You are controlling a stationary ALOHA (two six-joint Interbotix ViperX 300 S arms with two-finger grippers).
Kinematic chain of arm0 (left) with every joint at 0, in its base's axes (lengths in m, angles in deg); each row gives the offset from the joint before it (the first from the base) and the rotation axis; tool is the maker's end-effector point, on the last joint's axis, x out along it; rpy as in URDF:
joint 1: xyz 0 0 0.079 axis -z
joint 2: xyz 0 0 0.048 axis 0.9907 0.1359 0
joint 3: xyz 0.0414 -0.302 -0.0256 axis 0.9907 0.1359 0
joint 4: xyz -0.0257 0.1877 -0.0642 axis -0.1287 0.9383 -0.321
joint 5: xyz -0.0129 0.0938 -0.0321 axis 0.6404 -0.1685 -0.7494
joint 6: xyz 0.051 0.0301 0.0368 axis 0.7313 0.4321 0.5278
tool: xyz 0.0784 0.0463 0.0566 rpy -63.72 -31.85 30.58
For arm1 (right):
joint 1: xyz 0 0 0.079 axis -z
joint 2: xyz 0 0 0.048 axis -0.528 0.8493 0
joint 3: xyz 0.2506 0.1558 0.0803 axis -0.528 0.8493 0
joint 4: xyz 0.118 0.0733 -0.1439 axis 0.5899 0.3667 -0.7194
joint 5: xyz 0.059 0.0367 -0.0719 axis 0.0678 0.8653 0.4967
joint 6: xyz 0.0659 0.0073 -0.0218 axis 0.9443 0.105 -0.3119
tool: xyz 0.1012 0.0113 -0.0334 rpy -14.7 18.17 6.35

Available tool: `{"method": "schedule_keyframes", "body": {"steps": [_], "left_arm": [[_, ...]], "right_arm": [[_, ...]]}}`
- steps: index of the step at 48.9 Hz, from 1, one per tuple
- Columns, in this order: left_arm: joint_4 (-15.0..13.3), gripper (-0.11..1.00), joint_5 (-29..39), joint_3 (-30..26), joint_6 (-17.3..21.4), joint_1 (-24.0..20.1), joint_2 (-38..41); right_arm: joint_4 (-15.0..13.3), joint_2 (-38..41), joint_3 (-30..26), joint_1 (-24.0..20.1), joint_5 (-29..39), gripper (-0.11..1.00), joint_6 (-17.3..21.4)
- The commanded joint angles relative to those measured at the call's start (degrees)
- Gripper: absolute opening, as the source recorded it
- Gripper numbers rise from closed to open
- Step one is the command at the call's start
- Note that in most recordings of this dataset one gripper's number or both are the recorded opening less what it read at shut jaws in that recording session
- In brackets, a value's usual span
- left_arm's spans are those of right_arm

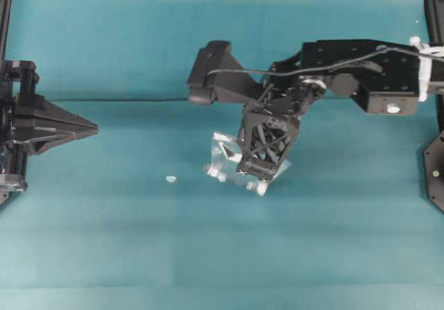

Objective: Hand over the silver zip bag and make it stand upright.

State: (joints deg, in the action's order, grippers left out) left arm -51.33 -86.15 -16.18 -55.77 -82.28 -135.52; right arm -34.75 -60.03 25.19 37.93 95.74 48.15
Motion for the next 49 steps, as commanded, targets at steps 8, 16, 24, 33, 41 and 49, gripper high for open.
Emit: {"method": "schedule_keyframes", "body": {"steps": [8,16,24,33,41,49], "left_arm": [[0.18,-0.01,0.35,-0.62,-0.18,0.09,0.09],[0.18,-0.01,0.62,-0.62,-0.18,0.09,-0.09],[0.18,-0.01,1.32,-0.53,-0.18,0.09,-0.09],[0.18,0.0,1.85,-0.35,0.0,0.09,-0.09],[0.18,-0.01,1.85,-0.18,-0.09,0.09,-0.09],[0.18,-0.01,1.85,0.18,-0.26,0.09,-0.09]], "right_arm": [[-1.49,0.88,-3.78,-0.97,0.0,0.03,-8.35],[-3.6,2.46,-5.36,-1.58,0.53,0.03,-12.74],[-5.63,4.22,-6.59,-2.72,0.53,0.03,-14.24],[-6.68,5.98,-7.65,-3.96,0.62,0.03,-14.41],[-6.77,6.24,-7.65,-4.57,0.88,0.03,-14.41],[-6.68,6.24,-7.65,-4.92,1.93,0.03,-14.33]]}}
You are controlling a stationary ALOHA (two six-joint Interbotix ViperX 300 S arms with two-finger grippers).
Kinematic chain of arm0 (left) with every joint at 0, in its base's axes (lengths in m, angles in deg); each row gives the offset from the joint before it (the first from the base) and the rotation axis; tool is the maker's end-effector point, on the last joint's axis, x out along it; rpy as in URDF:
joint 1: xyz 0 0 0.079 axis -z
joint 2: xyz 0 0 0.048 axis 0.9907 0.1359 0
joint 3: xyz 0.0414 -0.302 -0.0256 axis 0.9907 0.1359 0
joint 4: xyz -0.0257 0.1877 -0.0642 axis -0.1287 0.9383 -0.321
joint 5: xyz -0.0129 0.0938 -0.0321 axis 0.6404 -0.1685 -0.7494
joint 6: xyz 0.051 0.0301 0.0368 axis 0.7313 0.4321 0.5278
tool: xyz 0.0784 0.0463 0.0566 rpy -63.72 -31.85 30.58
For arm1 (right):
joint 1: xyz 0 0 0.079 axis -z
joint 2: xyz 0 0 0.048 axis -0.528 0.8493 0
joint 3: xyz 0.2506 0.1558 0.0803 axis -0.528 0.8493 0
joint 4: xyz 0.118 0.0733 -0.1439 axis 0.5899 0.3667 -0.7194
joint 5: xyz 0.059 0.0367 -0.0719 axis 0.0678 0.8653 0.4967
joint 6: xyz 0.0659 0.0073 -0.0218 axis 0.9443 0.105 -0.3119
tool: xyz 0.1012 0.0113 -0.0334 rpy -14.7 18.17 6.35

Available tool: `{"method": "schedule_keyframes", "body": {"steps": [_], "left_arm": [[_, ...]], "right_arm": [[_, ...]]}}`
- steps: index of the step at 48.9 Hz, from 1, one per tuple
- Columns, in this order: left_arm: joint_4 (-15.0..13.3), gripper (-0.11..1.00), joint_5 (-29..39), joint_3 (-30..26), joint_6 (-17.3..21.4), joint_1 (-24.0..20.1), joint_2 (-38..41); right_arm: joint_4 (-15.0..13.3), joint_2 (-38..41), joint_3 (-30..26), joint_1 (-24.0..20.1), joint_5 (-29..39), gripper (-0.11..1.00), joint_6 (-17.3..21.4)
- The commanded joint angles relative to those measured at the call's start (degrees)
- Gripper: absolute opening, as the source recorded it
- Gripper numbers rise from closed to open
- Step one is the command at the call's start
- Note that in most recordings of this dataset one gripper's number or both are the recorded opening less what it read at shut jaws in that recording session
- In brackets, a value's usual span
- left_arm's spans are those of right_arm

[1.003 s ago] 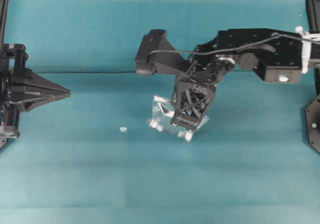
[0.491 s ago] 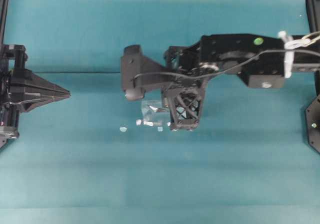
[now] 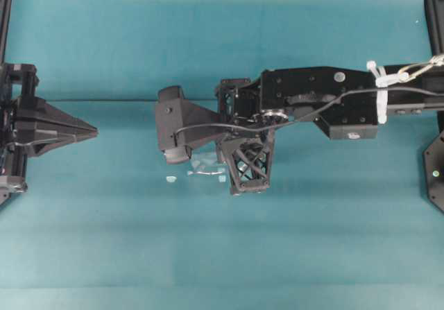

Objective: Hand over the silver zip bag and make it stand upright.

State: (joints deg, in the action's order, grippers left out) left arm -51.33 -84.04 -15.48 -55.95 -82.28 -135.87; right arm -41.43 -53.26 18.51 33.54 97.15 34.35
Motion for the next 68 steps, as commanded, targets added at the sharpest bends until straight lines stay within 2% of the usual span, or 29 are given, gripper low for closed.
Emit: {"method": "schedule_keyframes", "body": {"steps": [1,15,31,41,43,47,56,59,61,65,68], "left_arm": [[0.18,-0.01,-0.26,-0.53,-0.18,0.09,0.18],[0.18,0.0,-0.26,-0.35,-0.44,-0.35,0.44],[0.18,0.0,-0.53,-0.09,-5.45,-0.88,1.32],[0.18,0.01,-2.46,0.62,-5.8,-0.79,4.04],[0.18,0.05,-3.25,0.88,-5.8,-0.7,4.83],[0.18,0.22,-5.1,1.58,-5.89,-0.7,6.33],[0.18,0.76,-8.35,2.99,-6.06,0.97,11.16],[0.18,0.9,-8.79,2.99,-6.15,2.02,13.18],[0.18,0.91,-9.05,2.9,-6.15,2.64,14.68],[0.18,0.85,-10.72,2.99,-6.33,3.08,18.37],[0.18,0.85,-13.18,3.25,-6.33,2.99,20.83]], "right_arm": [[0.0,-0.53,-0.97,-0.53,1.05,0.03,-0.53],[0.0,-0.26,-1.76,-0.97,3.08,0.03,0.0],[0.0,1.05,-4.48,-1.05,2.99,0.03,0.09],[-0.09,1.05,-4.39,-0.7,2.99,0.03,0.26],[0.0,1.05,-4.31,-0.7,3.08,0.03,0.26],[-0.09,1.05,-4.13,-0.7,3.08,0.03,0.35],[0.0,1.14,-3.43,-0.62,2.9,0.03,0.35],[0.0,1.05,-3.25,-0.53,2.72,0.03,0.35],[-0.09,1.05,-3.16,-0.44,2.72,0.03,0.44],[0.0,1.14,-3.08,-0.26,2.37,0.03,0.7],[-0.09,1.14,-2.9,-0.18,2.11,0.03,1.05]]}}
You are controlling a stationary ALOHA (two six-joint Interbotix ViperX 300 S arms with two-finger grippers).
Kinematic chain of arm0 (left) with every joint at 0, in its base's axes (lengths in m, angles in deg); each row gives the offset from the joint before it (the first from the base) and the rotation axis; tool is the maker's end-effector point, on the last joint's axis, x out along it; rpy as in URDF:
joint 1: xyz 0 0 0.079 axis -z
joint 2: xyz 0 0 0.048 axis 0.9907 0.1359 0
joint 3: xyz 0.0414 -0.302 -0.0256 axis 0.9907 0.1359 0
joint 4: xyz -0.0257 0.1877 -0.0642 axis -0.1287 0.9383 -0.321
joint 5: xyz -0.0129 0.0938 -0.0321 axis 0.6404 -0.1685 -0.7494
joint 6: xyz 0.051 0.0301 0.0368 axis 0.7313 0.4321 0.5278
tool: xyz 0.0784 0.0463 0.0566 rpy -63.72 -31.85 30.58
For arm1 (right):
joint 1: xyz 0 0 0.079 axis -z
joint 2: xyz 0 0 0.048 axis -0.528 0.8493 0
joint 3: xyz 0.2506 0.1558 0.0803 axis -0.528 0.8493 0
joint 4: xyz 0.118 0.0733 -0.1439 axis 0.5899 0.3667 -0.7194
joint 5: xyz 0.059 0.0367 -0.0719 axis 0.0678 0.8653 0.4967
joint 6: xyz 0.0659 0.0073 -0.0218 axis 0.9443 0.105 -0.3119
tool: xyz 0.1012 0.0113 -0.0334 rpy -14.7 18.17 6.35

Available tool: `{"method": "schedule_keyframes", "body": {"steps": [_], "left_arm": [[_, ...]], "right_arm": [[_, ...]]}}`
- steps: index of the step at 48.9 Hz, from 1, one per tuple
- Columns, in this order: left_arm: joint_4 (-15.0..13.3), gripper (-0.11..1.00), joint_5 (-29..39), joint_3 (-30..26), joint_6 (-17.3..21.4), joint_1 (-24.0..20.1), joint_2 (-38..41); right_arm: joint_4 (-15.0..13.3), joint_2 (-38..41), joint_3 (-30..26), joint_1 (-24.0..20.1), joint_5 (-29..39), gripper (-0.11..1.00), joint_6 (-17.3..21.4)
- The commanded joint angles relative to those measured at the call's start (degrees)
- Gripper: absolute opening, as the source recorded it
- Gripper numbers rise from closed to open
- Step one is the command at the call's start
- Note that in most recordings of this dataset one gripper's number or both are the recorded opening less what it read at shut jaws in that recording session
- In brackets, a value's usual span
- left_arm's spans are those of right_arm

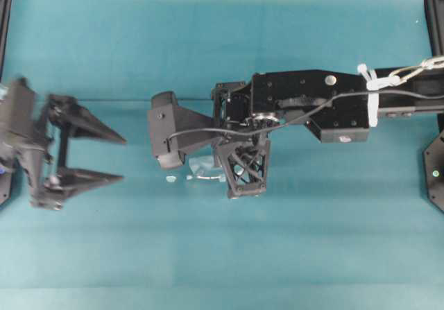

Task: Hand over the silver zip bag and make it stand upright.
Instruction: 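Reach the left gripper to the bag's left edge and close on it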

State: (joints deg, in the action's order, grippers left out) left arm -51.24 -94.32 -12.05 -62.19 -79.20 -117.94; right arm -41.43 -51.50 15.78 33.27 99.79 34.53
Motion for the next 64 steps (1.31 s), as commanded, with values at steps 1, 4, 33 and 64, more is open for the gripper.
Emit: {"method": "schedule_keyframes", "body": {"steps": [1,4,33,64], "left_arm": [[0.09,0.86,-3.87,-0.18,-0.09,-0.18,3.96],[0.09,0.87,-7.29,0.0,-0.18,-0.44,6.94],[0.09,0.91,-25.14,-8.0,-1.58,-2.64,33.75],[0.09,0.91,-28.74,-18.72,-0.44,-5.27,48.52]], "right_arm": [[0.0,-0.62,-0.09,0.18,-0.62,0.03,1.05],[0.0,-0.62,0.09,0.18,-0.88,0.03,1.32],[0.0,-0.62,1.23,0.26,-2.37,0.03,1.32],[-0.09,-0.62,2.29,1.14,-3.78,0.03,0.88]]}}
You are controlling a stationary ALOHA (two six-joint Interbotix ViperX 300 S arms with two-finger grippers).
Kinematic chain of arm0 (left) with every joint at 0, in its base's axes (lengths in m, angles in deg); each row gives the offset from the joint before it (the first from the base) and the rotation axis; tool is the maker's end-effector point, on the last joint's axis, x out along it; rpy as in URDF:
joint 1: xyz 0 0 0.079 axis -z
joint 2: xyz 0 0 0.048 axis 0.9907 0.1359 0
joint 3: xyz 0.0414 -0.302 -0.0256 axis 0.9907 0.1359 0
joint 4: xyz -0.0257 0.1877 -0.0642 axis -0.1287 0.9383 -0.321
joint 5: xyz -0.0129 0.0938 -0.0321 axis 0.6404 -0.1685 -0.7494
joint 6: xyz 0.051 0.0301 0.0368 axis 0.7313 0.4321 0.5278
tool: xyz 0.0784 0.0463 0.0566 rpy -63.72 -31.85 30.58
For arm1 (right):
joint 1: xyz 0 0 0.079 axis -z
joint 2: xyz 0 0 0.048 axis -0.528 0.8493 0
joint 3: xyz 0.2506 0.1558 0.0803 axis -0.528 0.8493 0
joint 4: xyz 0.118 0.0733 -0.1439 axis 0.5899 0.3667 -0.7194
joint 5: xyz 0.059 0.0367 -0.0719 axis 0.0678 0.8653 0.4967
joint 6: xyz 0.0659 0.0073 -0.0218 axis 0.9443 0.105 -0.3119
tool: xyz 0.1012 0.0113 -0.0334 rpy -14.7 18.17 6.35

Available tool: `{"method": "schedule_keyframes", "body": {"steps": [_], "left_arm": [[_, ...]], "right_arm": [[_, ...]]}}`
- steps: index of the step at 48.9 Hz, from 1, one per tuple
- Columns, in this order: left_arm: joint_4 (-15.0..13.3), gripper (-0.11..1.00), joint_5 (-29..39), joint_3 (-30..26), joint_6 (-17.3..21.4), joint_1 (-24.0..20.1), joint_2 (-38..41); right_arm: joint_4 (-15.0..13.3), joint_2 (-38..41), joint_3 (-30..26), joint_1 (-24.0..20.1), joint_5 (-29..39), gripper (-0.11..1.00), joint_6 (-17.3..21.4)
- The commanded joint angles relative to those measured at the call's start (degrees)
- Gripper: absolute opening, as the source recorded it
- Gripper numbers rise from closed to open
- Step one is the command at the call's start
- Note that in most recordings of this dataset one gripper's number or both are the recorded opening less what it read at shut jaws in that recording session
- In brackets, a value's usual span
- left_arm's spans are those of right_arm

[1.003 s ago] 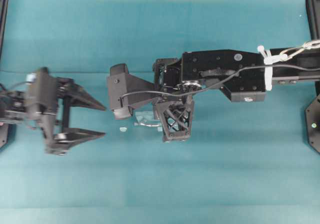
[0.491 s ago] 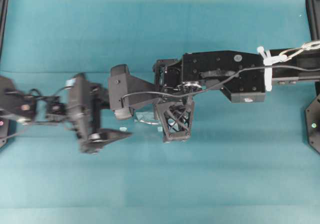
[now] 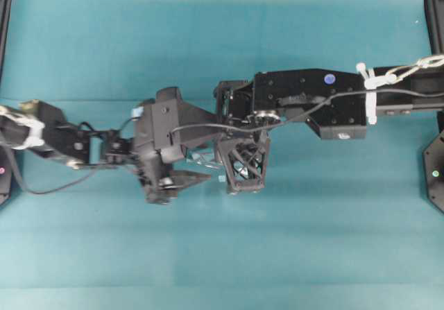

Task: Hand over the silver zip bag and make it stand upright.
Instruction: 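Reach the left gripper to the bag's left edge and close on it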

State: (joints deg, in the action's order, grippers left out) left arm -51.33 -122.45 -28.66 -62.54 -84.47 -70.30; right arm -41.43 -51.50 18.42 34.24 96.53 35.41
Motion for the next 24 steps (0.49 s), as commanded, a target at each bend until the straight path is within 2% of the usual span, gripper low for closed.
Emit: {"method": "schedule_keyframes", "body": {"steps": [1,9,16,24], "left_arm": [[0.18,0.91,-0.62,-2.46,-0.09,0.0,1.14],[0.18,0.91,-0.62,-4.48,-0.18,0.0,3.16],[0.18,0.9,-0.62,-3.96,-0.53,0.0,3.34],[0.18,0.81,-0.7,-3.96,-0.53,0.0,3.34]], "right_arm": [[0.0,-0.62,-0.35,0.18,-0.62,0.03,0.0],[0.0,-0.62,-0.26,0.18,-0.79,0.03,0.0],[0.0,-0.62,-0.26,0.18,-0.79,0.03,0.0],[-0.09,-0.62,-0.18,0.18,-0.79,0.03,0.0]]}}
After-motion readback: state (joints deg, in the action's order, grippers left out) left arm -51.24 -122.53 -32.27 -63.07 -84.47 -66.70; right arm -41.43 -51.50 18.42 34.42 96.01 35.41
